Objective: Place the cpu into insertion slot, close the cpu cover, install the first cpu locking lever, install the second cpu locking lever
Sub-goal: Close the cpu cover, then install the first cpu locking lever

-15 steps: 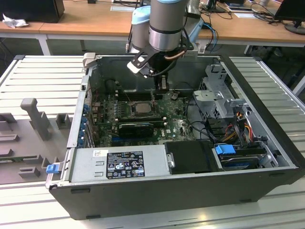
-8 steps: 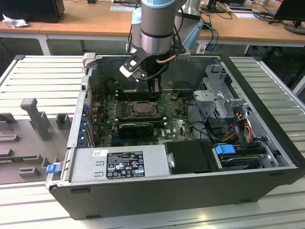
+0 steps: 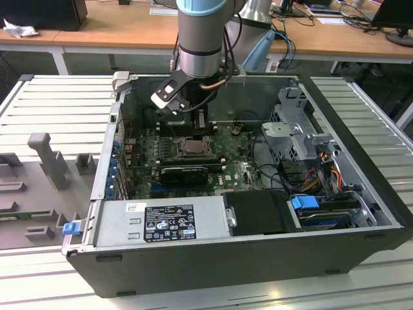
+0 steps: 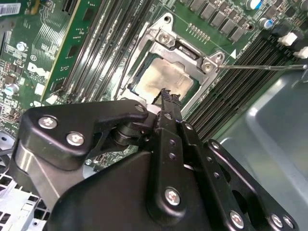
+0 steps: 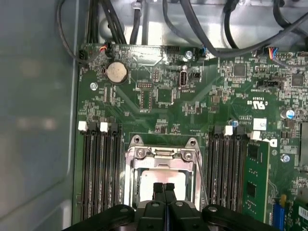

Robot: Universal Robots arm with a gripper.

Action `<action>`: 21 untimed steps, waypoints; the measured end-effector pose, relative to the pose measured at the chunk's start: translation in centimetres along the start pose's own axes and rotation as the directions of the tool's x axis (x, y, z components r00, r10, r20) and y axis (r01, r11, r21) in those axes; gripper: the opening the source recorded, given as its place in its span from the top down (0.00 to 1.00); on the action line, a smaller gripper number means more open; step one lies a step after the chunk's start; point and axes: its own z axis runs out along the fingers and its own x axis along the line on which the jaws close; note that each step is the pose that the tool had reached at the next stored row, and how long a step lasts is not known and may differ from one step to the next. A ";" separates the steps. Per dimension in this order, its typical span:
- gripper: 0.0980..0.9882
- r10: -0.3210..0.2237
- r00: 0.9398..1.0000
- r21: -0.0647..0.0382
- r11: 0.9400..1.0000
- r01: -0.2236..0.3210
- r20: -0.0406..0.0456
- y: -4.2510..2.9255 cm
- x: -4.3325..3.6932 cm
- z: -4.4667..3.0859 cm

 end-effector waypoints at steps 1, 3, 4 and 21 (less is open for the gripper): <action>0.99 0.000 1.000 0.000 1.000 0.000 0.000 -0.10 0.00 0.00; 0.99 0.000 1.000 0.000 1.000 0.000 0.000 -0.27 0.01 -0.01; 0.99 0.000 1.000 0.000 1.000 0.000 0.000 -0.37 0.01 -0.01; 0.99 0.000 1.000 0.000 1.000 0.000 0.005 -0.57 0.07 -1.87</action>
